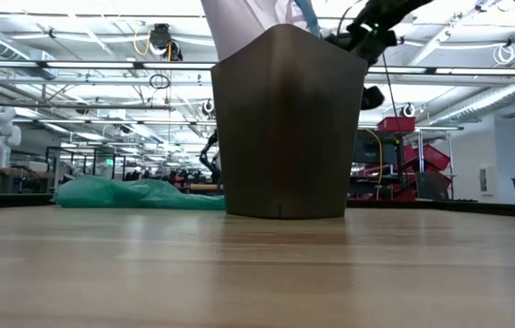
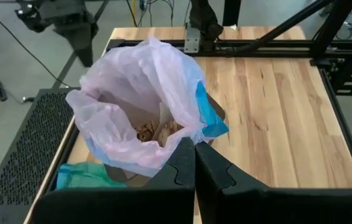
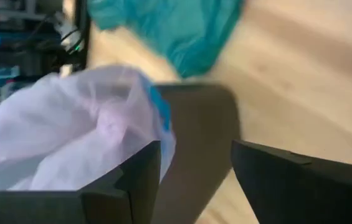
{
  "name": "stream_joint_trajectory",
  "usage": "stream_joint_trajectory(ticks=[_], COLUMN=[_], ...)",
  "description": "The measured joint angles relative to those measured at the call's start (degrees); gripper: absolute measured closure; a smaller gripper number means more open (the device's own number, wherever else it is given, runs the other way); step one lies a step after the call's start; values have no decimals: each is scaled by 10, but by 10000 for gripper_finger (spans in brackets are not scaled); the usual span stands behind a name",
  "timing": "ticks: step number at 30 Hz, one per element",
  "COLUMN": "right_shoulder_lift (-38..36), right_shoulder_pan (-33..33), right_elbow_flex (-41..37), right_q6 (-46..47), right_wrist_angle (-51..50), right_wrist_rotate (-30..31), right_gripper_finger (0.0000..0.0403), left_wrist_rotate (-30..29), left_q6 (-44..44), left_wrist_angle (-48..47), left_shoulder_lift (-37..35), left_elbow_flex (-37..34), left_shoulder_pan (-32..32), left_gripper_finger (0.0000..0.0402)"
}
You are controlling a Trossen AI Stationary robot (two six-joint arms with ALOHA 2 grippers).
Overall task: Place trash/remove bag and relplace
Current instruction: Remove the pink trash bag from the trash bin
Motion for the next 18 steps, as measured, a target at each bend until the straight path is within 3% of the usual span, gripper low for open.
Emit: stream_joint_trajectory(ticks=[5,13,18], right_shoulder_lift=[0,0,-8], right_shoulder_pan=[-4,45,82], right_elbow_flex=[-45,-129,-132], right_q6=[8,117,150], right_wrist_angle=[8,186,253], right_wrist_rotate=[-85,-184,-160], right_gripper_finger=[215,223,301], left_wrist_rotate=[0,-2,-3], left_q6=[0,0,-1], left_wrist_angle=[0,-1,-9], left_shoulder_lift=[0,0,0], left_elbow_flex=[0,0,0], left_shoulder_pan=[0,0,0], left_gripper_finger=[401,402,402])
